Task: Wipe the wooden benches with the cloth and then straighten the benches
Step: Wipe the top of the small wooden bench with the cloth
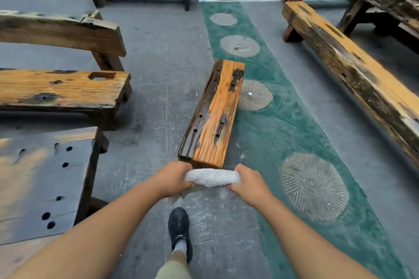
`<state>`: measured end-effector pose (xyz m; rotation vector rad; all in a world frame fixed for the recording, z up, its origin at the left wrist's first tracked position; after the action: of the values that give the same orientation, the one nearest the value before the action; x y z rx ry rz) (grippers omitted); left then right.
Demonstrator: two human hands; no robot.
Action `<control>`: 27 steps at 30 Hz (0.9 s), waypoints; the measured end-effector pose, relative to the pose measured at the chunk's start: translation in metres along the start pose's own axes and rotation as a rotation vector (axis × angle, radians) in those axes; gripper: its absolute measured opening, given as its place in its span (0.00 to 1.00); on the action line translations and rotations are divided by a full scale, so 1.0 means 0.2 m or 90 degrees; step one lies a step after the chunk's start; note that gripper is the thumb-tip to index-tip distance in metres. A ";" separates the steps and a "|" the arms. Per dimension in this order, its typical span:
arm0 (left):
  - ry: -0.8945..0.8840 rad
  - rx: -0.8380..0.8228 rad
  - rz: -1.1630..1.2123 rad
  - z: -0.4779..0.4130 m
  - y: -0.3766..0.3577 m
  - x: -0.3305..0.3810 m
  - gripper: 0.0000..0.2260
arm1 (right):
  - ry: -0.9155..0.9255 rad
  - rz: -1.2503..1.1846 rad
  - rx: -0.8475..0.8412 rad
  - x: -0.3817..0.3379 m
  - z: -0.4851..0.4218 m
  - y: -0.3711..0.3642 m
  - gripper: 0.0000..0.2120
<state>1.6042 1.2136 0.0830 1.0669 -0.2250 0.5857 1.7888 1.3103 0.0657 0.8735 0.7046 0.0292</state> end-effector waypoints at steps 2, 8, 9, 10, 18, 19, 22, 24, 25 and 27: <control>-0.019 -0.012 0.020 -0.16 0.06 -0.10 0.06 | -0.016 0.010 -0.015 -0.02 -0.18 0.00 0.09; -0.059 -0.058 0.069 -0.60 0.22 -0.34 0.09 | -0.125 -0.025 0.012 -0.04 -0.62 -0.06 0.07; -0.059 -0.075 0.063 -0.68 0.23 -0.38 0.09 | -0.146 -0.033 0.014 -0.04 -0.69 -0.08 0.07; -0.062 -0.089 0.059 -0.75 0.24 -0.42 0.09 | -0.157 -0.041 0.016 -0.04 -0.76 -0.10 0.07; 0.017 -0.159 0.083 -1.30 0.11 -0.77 0.07 | -0.229 -0.072 -0.003 0.14 -1.31 -0.30 0.09; 0.038 -0.158 0.113 -1.37 0.08 -0.82 0.07 | -0.237 -0.072 -0.005 0.18 -1.39 -0.34 0.10; 0.096 -0.151 0.180 -1.56 -0.01 -0.98 0.10 | -0.265 -0.102 -0.040 0.31 -1.62 -0.49 0.09; 0.113 -0.156 0.178 -1.70 -0.10 -1.08 0.10 | -0.280 -0.133 -0.067 0.40 -1.77 -0.59 0.10; 0.124 -0.159 0.173 -1.75 -0.14 -1.14 0.09 | -0.282 -0.142 -0.076 0.43 -1.84 -0.64 0.11; 0.151 -0.173 0.179 -1.88 -0.25 -1.25 0.09 | -0.282 -0.149 -0.081 0.53 -1.97 -0.74 0.10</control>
<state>1.3874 1.4378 -0.2460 0.6993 -0.2407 0.9001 1.6048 1.5174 -0.2697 0.6412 0.3786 -0.3172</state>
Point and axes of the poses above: each hand's wrist, its own z-axis away from the middle knuckle, its own y-axis out of the back of the hand, x = y × z, the point moved 9 cm from there along -z, towards the middle knuckle, and after that the axes turned 6 degrees about -x, right-handed, at the moved point
